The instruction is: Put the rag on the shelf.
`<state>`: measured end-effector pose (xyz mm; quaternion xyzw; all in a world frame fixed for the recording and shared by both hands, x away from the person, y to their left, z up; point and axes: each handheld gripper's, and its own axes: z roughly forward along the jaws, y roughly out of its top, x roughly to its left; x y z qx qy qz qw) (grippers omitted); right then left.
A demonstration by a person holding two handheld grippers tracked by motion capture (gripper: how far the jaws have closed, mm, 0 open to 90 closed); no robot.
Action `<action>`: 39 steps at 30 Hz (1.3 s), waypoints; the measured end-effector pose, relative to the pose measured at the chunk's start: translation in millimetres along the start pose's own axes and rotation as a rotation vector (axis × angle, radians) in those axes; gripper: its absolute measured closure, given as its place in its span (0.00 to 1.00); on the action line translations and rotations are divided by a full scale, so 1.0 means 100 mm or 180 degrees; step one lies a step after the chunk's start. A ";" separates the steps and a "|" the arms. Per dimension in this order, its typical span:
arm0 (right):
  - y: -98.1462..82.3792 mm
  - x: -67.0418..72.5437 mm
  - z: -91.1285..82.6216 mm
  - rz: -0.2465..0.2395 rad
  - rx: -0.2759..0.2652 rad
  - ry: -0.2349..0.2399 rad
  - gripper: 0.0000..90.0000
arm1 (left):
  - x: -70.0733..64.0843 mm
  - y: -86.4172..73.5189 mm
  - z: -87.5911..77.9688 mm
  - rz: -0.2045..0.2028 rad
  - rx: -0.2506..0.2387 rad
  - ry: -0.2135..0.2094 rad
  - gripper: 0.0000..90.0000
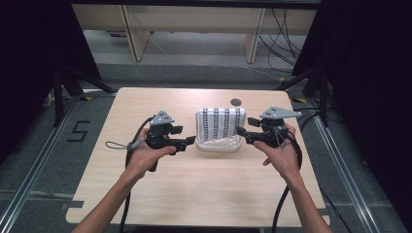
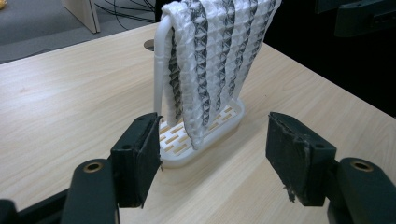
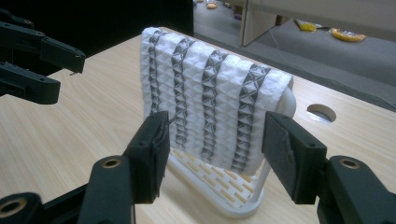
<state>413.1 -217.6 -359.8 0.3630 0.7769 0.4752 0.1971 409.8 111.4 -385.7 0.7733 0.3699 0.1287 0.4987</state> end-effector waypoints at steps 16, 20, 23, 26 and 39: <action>-0.15 0.08 0.01 0.0106 0.0036 -0.0067 0.28 | -0.05 -0.11 -0.03 0.0121 0.0103 0.0021 0.28; -0.19 0.07 -0.03 0.0090 0.0086 -0.0071 0.27 | -0.08 -0.16 -0.02 0.0135 0.0137 0.0025 0.27; -0.23 0.07 -0.06 0.0101 0.0123 -0.0103 0.27 | -0.08 -0.19 -0.01 0.0176 0.0144 0.0031 0.26; -0.26 0.07 -0.08 0.0113 0.0147 -0.0079 0.27 | -0.06 -0.22 0.01 0.0195 0.0160 0.0000 0.25; -0.43 0.10 -0.12 0.0224 0.0177 -0.0061 0.27 | -0.01 -0.39 -0.01 0.0175 0.0223 0.0096 0.25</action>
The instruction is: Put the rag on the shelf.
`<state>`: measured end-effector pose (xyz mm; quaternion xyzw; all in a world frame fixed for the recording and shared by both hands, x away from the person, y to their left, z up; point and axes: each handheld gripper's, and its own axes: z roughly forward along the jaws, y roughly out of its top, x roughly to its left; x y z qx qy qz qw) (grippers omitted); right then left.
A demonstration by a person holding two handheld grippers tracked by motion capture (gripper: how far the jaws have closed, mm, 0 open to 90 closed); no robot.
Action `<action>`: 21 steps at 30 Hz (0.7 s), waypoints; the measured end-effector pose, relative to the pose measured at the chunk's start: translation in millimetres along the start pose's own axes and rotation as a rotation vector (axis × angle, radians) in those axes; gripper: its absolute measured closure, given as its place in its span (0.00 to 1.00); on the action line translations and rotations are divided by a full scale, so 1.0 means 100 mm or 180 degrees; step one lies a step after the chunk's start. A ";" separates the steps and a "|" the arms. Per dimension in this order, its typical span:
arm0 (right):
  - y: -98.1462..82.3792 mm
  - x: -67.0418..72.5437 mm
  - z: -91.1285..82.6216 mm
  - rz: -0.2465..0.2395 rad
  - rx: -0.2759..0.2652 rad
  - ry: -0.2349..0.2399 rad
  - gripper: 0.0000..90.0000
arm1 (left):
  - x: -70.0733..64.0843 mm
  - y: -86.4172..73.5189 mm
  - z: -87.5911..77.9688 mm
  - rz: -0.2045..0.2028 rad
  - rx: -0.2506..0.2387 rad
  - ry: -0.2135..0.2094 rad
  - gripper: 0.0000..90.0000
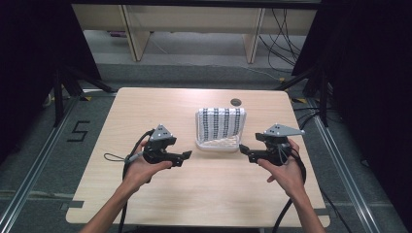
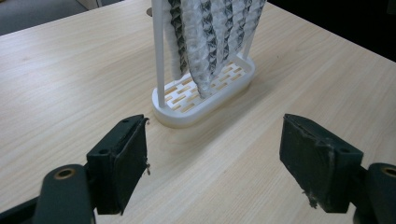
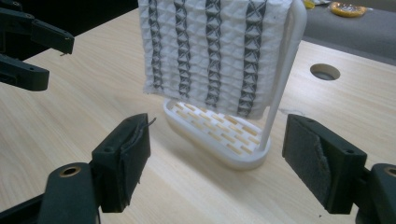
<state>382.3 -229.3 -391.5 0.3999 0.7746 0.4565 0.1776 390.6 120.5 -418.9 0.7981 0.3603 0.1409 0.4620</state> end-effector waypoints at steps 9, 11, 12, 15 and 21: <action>-0.11 0.07 0.00 -0.0068 0.0040 0.0021 0.27 | -0.03 -0.17 -0.09 0.0072 0.0070 0.0016 0.25; -0.14 0.09 0.00 -0.0071 0.0042 0.0021 0.27 | -0.04 -0.20 -0.11 0.0091 0.0095 0.0030 0.25; -0.15 0.09 0.01 -0.0113 0.0019 0.0010 0.27 | -0.04 -0.22 -0.12 0.0097 0.0107 0.0018 0.25; -0.19 0.11 0.01 -0.0114 0.0043 0.0026 0.26 | -0.07 -0.29 -0.11 0.0067 0.0069 0.0004 0.25; -0.30 0.12 0.03 -0.0111 0.0081 0.0032 0.26 | -0.10 -0.37 -0.11 0.0110 0.0110 -0.0029 0.25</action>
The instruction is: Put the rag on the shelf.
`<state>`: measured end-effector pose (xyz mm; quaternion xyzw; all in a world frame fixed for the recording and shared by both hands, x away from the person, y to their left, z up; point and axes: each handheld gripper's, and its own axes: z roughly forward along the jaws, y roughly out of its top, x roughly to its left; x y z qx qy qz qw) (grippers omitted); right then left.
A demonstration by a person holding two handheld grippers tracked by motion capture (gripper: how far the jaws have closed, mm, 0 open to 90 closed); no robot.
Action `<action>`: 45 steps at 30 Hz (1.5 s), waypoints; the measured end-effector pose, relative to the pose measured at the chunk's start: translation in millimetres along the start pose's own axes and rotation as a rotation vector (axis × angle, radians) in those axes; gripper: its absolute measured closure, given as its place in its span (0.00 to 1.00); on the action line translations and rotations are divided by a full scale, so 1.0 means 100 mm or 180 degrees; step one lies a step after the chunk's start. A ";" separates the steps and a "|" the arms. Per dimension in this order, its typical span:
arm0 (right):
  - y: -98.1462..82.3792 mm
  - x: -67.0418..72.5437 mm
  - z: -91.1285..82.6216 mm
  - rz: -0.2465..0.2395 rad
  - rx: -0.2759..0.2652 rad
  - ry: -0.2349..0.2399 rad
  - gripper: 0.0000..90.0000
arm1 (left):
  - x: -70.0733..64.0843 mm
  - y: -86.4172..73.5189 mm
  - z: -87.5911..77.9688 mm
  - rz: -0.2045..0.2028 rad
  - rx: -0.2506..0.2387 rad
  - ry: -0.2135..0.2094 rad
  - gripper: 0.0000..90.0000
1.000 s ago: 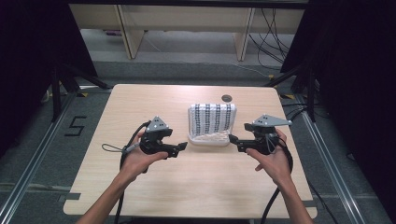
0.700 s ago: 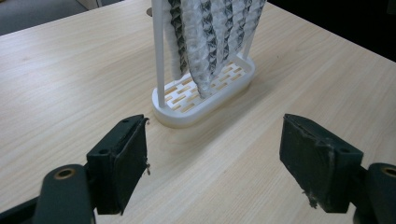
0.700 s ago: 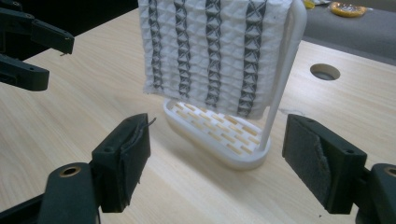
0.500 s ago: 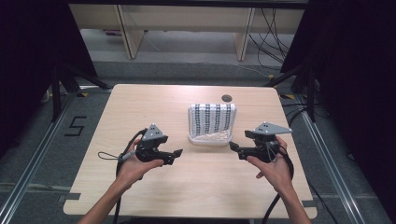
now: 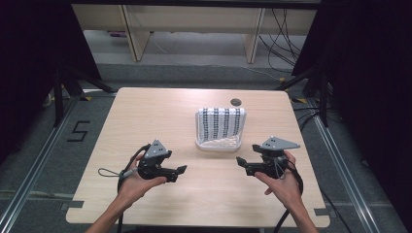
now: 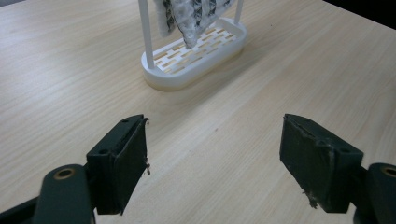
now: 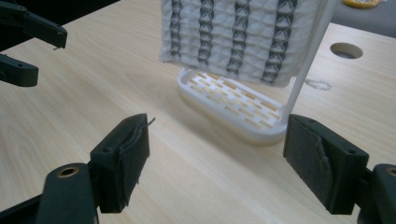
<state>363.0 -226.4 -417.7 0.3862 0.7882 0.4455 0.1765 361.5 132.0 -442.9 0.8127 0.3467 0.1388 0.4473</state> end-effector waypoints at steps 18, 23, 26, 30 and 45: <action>-0.27 0.13 -0.02 0.0079 0.0100 0.0088 0.26 | -0.11 -0.19 0.00 0.0120 0.0098 -0.0021 0.25; -0.39 0.15 -0.04 0.0005 0.0106 0.0102 0.26 | -0.17 -0.26 0.01 0.0115 0.0124 -0.0061 0.25; -0.45 0.18 -0.08 0.0004 0.0122 0.0120 0.26 | -0.19 -0.30 0.02 0.0112 0.0139 -0.0085 0.25; -0.50 0.22 -0.13 0.0064 0.0134 0.0146 0.26 | -0.21 -0.34 0.00 0.0099 0.0145 -0.0086 0.25; -0.73 0.31 -0.11 -0.0059 0.0312 0.0268 0.22 | -0.29 -0.58 -0.19 0.0156 0.0150 -0.0047 0.25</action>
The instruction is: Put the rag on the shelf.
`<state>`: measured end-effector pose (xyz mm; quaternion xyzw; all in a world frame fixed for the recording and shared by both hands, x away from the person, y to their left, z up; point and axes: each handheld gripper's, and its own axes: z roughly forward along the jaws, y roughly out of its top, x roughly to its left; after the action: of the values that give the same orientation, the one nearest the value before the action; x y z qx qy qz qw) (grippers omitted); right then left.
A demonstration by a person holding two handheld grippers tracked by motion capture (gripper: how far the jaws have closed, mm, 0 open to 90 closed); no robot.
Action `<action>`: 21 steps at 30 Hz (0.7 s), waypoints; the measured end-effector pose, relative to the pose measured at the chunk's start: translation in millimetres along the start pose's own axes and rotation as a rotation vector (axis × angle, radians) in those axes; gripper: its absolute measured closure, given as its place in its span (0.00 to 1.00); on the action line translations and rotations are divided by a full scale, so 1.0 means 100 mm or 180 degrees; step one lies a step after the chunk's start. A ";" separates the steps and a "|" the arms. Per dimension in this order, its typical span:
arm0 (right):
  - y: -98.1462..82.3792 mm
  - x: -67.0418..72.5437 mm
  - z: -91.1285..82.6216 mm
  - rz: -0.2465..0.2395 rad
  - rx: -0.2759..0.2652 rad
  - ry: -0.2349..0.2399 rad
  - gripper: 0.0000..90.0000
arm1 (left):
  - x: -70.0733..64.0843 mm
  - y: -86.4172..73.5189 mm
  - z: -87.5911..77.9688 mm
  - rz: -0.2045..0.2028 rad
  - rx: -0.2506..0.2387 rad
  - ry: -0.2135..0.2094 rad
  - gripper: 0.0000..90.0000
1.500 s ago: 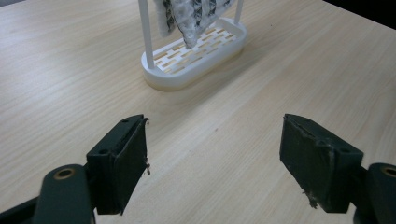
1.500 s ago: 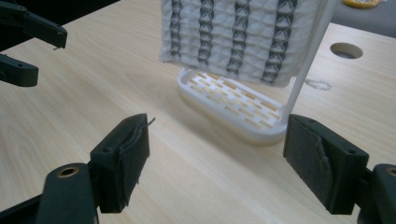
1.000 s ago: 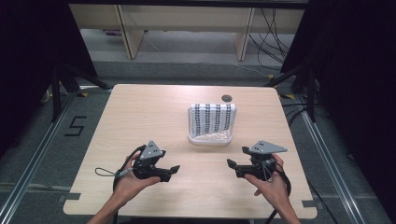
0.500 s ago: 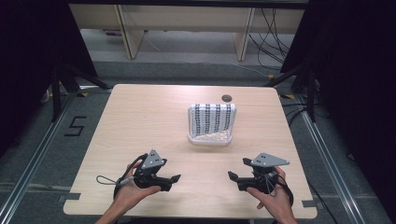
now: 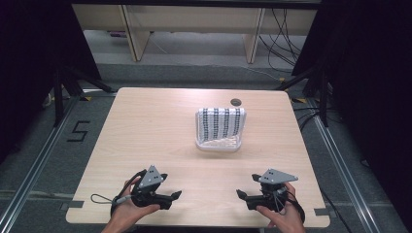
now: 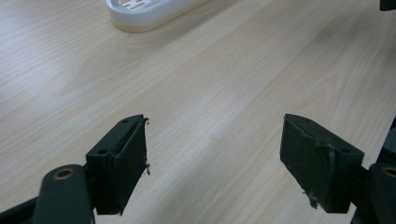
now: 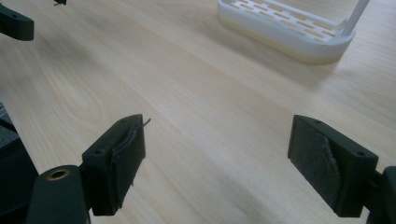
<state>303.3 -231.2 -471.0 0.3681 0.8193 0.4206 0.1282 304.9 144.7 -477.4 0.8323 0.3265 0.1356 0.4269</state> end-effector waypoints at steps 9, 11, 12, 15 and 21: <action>-0.08 0.06 -0.02 -0.0041 0.0028 -0.0029 0.21 | -0.08 -0.16 0.00 0.0109 0.0164 0.0001 0.25; -0.10 0.06 -0.02 -0.0058 0.0077 -0.0031 0.21 | -0.08 -0.17 -0.01 0.0106 0.0151 0.0042 0.25; -0.11 0.07 -0.02 -0.0051 0.0083 -0.0035 0.21 | -0.07 -0.17 -0.02 0.0144 0.0169 0.0050 0.25; -0.13 0.07 -0.01 -0.0070 0.0140 -0.0028 0.21 | -0.07 -0.17 -0.02 0.0098 0.0147 0.0022 0.25; -0.15 0.06 0.02 -0.0067 0.0160 -0.0033 0.21 | -0.05 -0.18 -0.01 0.0073 0.0160 0.0061 0.25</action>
<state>293.0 -231.5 -482.9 0.3647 0.8328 0.3965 0.1276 292.8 149.8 -490.9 0.8451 0.3243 0.1402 0.4012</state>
